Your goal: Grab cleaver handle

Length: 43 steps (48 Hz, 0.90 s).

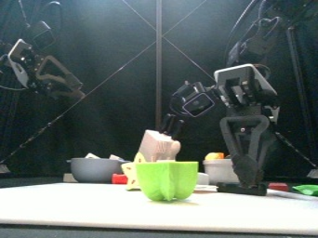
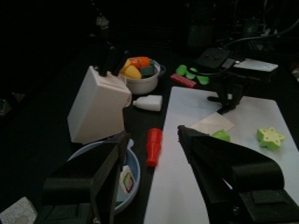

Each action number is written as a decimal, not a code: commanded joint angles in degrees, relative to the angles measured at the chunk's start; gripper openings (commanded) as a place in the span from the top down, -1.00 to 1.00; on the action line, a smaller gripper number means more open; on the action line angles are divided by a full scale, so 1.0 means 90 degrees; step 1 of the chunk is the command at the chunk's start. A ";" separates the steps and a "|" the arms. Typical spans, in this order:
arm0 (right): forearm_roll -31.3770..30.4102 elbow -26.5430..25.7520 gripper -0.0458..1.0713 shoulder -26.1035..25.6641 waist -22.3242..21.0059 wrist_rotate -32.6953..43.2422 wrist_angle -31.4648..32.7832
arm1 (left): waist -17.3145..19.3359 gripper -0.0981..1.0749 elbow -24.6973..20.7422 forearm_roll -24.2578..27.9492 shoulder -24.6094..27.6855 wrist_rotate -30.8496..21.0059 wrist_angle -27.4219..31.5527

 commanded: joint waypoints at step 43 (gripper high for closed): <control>-0.0713 -0.0488 0.16 -0.0830 -0.0039 0.0137 0.1221 | -0.0010 -0.65 -0.0078 -0.0010 0.0010 0.0000 -0.0029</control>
